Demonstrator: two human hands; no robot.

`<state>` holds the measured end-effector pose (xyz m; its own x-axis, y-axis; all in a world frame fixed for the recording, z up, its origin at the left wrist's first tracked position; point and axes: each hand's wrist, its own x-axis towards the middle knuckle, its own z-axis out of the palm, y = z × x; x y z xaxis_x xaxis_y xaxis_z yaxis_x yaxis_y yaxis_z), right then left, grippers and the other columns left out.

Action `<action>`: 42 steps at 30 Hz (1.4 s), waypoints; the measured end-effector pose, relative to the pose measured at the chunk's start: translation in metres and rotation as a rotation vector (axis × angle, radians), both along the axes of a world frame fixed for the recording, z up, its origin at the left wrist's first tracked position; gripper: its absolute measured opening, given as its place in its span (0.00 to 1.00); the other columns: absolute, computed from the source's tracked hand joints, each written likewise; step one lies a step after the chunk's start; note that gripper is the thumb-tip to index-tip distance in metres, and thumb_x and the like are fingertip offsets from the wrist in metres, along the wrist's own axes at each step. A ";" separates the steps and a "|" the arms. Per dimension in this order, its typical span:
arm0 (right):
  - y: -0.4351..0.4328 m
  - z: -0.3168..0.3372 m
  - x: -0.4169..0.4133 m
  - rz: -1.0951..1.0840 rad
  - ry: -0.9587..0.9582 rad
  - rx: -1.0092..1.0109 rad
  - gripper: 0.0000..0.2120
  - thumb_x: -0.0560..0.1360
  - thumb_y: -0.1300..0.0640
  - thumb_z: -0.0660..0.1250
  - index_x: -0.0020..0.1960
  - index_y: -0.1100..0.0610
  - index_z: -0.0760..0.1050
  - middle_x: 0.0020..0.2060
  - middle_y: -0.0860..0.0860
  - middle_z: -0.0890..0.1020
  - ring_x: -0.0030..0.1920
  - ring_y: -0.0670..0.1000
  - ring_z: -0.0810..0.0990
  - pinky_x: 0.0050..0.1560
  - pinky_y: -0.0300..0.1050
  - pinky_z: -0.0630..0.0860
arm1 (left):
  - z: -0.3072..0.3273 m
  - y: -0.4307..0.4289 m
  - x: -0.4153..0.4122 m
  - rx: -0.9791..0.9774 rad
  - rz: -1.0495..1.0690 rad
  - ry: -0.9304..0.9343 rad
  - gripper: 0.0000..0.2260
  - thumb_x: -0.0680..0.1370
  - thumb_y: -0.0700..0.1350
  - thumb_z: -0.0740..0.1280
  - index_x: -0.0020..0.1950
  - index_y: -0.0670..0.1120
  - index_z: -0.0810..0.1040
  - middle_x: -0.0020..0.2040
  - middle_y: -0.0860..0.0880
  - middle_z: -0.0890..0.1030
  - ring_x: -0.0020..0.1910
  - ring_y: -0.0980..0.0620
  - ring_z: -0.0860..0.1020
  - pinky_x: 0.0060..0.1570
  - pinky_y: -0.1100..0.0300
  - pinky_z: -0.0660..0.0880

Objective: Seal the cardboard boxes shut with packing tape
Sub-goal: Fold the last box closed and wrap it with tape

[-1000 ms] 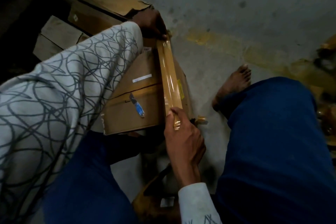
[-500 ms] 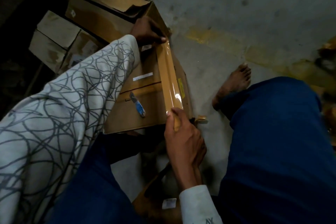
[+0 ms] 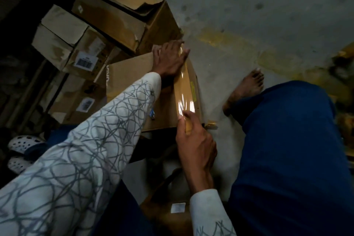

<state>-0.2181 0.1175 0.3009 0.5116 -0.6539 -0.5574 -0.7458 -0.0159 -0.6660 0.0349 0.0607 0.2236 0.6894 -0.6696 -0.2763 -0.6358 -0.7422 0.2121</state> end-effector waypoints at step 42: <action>0.032 -0.049 -0.001 -0.109 0.140 0.148 0.19 0.83 0.51 0.52 0.73 0.48 0.65 0.65 0.58 0.76 0.63 0.62 0.76 0.62 0.56 0.72 | -0.011 0.081 -0.151 -0.014 -0.064 -0.088 0.35 0.82 0.49 0.54 0.81 0.40 0.36 0.81 0.42 0.35 0.80 0.46 0.34 0.78 0.49 0.35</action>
